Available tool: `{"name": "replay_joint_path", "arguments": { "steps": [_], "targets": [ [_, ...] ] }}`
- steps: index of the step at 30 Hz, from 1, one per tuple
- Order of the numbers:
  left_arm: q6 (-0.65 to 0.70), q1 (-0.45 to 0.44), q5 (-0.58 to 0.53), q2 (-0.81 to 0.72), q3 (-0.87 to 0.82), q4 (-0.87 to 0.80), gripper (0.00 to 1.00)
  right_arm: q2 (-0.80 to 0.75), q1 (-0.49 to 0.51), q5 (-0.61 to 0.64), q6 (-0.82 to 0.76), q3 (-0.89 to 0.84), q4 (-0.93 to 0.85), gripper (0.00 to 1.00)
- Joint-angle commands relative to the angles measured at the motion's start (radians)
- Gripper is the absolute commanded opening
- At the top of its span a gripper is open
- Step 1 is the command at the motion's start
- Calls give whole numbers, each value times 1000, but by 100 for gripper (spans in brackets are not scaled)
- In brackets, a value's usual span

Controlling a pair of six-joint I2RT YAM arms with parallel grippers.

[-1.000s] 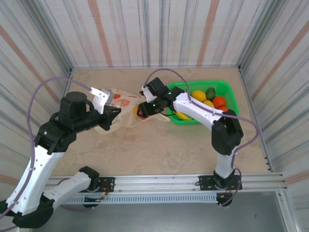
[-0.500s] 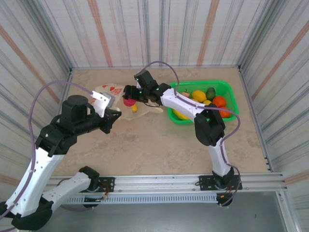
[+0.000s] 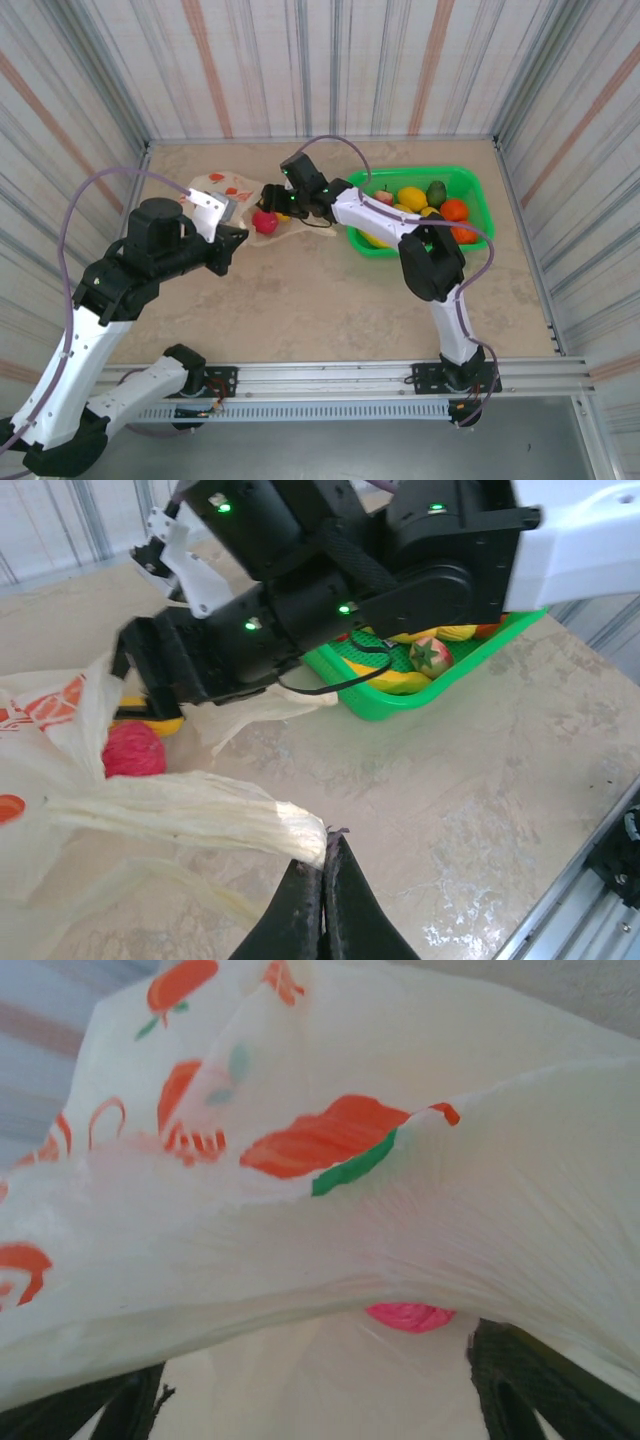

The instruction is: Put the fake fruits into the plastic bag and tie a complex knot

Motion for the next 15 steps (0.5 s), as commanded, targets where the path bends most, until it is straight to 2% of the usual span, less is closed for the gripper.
{"name": "replay_joint_path", "arguments": {
  "steps": [1, 8, 12, 15],
  "targets": [
    [-2, -3, -55, -1, 11, -21, 0, -121, 5, -64, -120, -44, -33, 72],
    [-9, 11, -77, 5, 15, -34, 0, -283, -11, -192, -226, -149, -74, 50],
    [-3, 11, -68, 4, 17, -35, 0, -409, -57, -188, -268, -226, -117, 53],
    [-1, 11, -44, 4, 14, -24, 0, -484, -113, -115, -298, -254, -207, 55]
  ]
}}
